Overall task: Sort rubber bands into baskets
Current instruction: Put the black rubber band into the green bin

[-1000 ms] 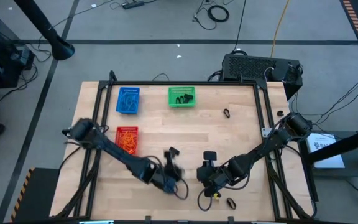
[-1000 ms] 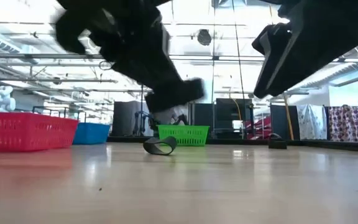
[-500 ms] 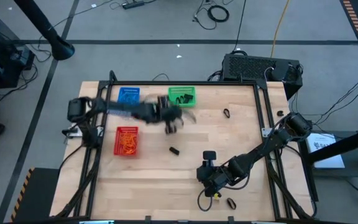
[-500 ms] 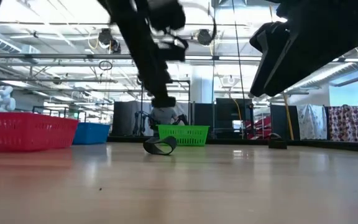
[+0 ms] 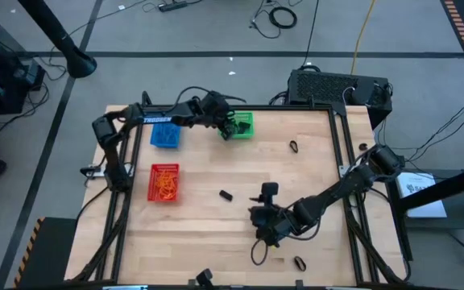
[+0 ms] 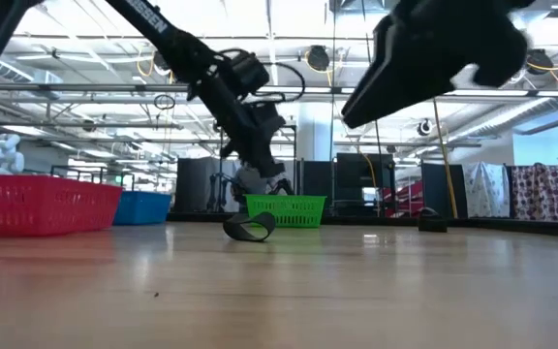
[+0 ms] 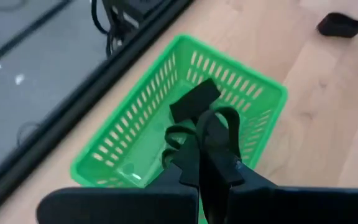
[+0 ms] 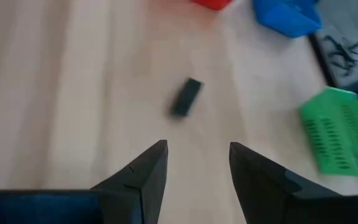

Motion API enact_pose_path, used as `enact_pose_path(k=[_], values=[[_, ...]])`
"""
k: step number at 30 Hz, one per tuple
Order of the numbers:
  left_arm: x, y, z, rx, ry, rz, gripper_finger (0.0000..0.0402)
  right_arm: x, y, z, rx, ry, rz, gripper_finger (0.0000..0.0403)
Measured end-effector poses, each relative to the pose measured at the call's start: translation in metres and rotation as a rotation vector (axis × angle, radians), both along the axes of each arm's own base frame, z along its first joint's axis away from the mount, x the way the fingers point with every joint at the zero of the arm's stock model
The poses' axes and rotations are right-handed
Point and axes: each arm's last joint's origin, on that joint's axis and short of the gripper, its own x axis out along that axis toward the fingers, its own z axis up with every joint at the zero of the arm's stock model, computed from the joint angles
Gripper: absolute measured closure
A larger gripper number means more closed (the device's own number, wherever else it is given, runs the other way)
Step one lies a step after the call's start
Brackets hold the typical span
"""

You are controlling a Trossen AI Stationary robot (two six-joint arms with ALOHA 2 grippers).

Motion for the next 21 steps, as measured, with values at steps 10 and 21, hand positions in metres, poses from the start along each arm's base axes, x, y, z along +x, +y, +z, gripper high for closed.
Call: enact_pose_path(k=[10, 21], values=[[0.004, 0.002, -0.021, -0.043, 0.043, 0.017, 0.0384, 0.011, -0.039, 0.004, -0.199, -0.145, -0.310, 0.0237], [0.003, 0.002, -0.021, -0.048, 0.052, 0.043, 0.0378, 0.004, -0.074, -0.014, -0.186, -0.098, -0.472, 0.0237]])
